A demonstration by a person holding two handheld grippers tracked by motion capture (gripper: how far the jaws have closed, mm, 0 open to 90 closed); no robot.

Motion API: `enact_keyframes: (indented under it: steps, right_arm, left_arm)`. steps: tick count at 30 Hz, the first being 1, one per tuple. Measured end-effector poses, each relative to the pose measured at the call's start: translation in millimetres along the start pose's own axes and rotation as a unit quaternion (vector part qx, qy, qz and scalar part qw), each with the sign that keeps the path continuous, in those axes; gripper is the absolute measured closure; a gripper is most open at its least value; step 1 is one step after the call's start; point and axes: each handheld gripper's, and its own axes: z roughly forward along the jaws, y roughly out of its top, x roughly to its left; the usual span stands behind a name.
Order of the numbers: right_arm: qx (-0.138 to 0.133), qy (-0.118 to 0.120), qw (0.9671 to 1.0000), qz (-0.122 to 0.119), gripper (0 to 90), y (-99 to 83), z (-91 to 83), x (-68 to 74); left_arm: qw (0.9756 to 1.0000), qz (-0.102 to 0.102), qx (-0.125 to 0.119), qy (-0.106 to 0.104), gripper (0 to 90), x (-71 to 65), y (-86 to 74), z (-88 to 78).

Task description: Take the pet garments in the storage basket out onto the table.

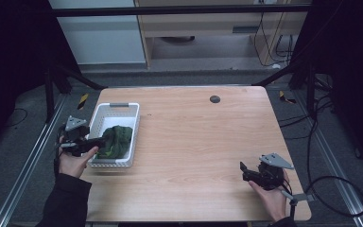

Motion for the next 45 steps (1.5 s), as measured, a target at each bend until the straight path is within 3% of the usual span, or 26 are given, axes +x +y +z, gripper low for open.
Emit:
enact_keyframes:
  steps: [22, 45]
  right_arm:
    - [0.0, 0.003, 1.0, -0.004, 13.9, -0.7, 1.3, -1.0]
    - [0.009, 0.006, 0.9999, -0.003, 13.8, -1.1, 3.6, -0.9]
  left_arm:
    - [0.9986, 0.015, 0.049, 0.012, 15.7, 7.1, 12.0, 31.9]
    - [0.9936, 0.024, 0.11, 0.014, 15.0, 14.8, 18.5, 53.5]
